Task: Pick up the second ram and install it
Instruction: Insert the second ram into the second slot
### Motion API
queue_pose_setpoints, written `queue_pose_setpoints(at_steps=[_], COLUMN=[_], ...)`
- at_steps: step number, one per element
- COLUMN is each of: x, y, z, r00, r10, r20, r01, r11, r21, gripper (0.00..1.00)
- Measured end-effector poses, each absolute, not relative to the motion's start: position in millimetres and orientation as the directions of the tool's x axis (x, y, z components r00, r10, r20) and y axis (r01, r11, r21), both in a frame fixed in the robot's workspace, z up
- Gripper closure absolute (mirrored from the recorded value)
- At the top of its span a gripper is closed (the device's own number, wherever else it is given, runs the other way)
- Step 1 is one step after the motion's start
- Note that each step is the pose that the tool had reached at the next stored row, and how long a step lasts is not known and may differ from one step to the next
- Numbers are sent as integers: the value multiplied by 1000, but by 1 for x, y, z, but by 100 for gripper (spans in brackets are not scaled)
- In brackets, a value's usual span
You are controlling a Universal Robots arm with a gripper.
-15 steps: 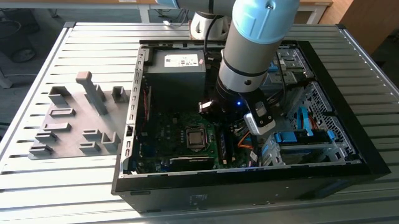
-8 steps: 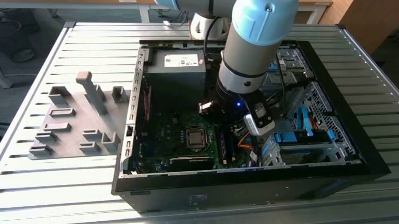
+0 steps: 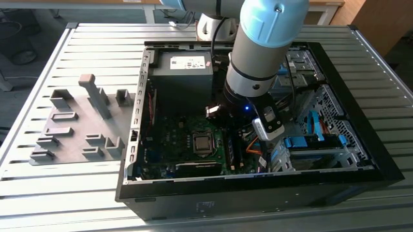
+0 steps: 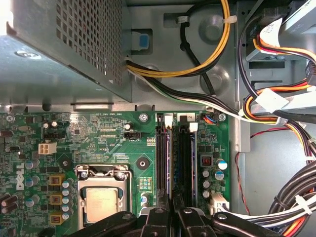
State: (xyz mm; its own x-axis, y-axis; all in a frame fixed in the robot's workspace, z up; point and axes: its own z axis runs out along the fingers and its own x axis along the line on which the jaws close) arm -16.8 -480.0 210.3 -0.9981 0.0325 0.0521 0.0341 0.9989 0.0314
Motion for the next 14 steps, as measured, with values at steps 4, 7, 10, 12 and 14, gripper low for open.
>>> queue_pose_setpoints(at_steps=[4, 7, 10, 12, 14], x=[-17, -16, -16, -16, -16], y=[-480, -480, -480, -480, -480], z=[210, 210, 210, 210, 210], r00=[-998, -998, -999, -999, -999], r10=[29, 21, 11, 9, 9], r20=[52, 52, 52, 52, 52], r01=[31, 22, 12, 11, 10], r11=[999, 999, 999, 999, 999], r21=[32, 31, 31, 31, 33], gripper=[86, 86, 86, 86, 86])
